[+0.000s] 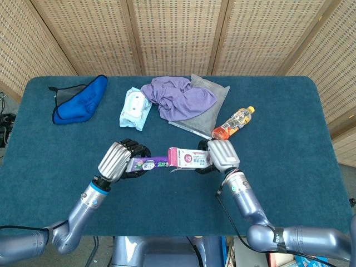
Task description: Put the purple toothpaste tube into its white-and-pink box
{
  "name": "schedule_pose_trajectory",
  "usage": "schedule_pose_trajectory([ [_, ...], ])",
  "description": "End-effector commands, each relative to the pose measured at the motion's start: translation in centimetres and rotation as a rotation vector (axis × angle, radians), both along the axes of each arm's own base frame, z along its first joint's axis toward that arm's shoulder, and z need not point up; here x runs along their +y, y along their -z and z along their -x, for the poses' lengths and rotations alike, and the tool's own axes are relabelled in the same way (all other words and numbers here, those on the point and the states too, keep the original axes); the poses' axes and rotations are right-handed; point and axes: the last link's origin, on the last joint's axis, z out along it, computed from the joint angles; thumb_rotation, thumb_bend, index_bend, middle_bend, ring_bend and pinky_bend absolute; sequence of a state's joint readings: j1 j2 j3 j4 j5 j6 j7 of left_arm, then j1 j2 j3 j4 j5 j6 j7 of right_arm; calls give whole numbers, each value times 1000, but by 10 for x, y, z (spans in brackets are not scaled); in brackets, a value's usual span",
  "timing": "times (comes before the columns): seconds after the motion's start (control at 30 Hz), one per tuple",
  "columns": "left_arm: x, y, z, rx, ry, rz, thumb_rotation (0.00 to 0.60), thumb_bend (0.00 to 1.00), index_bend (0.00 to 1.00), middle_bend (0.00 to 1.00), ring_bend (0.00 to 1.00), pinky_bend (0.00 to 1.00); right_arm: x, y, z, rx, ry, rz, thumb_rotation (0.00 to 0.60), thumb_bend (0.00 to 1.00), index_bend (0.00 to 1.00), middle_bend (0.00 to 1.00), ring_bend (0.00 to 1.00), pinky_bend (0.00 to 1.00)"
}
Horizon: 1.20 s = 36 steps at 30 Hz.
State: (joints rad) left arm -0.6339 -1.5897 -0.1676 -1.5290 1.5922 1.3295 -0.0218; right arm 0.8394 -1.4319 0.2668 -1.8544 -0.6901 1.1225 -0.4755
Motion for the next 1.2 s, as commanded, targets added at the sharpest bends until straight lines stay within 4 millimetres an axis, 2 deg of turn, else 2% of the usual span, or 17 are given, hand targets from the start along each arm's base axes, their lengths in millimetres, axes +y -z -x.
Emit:
schedule_pose_trajectory([
  [0.03,0,2,-2,-11,6,2,600,290,793,623,525,487,0,0,-1,-1,-2,0,600,139,619,512,383,433],
  [1.2,4,33,-8,-88,21,6,600,290,793,623,525,487,8,-4,-14,-59,-14,-30,600,139,619,511,383,434],
])
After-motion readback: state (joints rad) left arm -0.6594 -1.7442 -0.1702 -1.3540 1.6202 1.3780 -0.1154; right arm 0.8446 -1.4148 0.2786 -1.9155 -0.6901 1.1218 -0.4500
